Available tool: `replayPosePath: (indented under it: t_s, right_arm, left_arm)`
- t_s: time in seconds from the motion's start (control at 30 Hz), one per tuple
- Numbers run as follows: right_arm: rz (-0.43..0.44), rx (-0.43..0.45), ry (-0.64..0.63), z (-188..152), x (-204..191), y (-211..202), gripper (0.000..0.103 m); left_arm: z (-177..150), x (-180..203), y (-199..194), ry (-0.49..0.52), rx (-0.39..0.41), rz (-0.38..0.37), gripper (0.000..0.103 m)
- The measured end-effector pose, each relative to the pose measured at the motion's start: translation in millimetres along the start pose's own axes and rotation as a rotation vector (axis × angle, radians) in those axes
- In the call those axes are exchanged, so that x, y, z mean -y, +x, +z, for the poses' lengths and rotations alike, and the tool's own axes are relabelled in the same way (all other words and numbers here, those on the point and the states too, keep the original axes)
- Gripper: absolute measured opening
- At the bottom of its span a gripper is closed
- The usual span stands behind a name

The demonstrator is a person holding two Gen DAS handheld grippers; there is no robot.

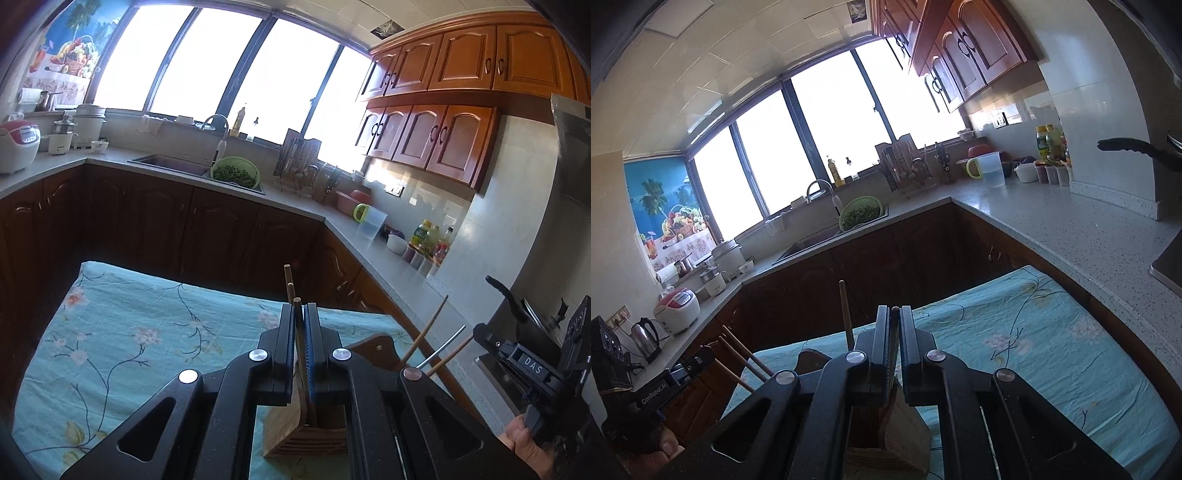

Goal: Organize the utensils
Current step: 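Lower the left gripper's chopstick into the caddy and open while the right gripper releases its own, then move both open grippers back over the fork, spoon and chopsticks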

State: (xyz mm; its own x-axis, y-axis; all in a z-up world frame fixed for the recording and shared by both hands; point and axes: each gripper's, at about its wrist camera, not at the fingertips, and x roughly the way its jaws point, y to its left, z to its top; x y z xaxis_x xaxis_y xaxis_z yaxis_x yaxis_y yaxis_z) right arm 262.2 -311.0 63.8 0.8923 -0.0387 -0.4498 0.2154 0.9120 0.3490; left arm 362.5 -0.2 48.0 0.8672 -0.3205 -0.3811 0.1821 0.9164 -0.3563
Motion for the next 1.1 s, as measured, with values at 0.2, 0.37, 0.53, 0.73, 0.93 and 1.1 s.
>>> replayPosePath:
  t_s: [0.2,0.37,0.53,0.73,0.93,1.1]
  right_arm:
    - [0.001,-0.007,-0.002,3,-1,2,0.005]
    - [-0.002,-0.013,0.000,4,-2,3,0.005]
    - [0.010,-0.023,0.011,5,-2,2,0.012]
    - [0.047,0.057,0.040,7,2,-23,0.077]
    - [0.067,0.096,0.071,1,7,-53,0.102]
    - [0.061,0.065,0.083,-16,12,-67,0.102]
  left_arm:
    - [11,1,10,-0.005,-0.012,-0.004,0.004]
    - [14,0,14,0.007,-0.026,-0.004,0.004]
    - [16,-7,12,-0.013,-0.050,-0.015,0.017]
    - [14,-10,-12,-0.030,-0.016,0.001,0.062]
    - [-9,-15,-47,-0.053,0.001,0.017,0.078]
    - [-35,-18,-74,-0.069,-0.017,0.035,0.078]
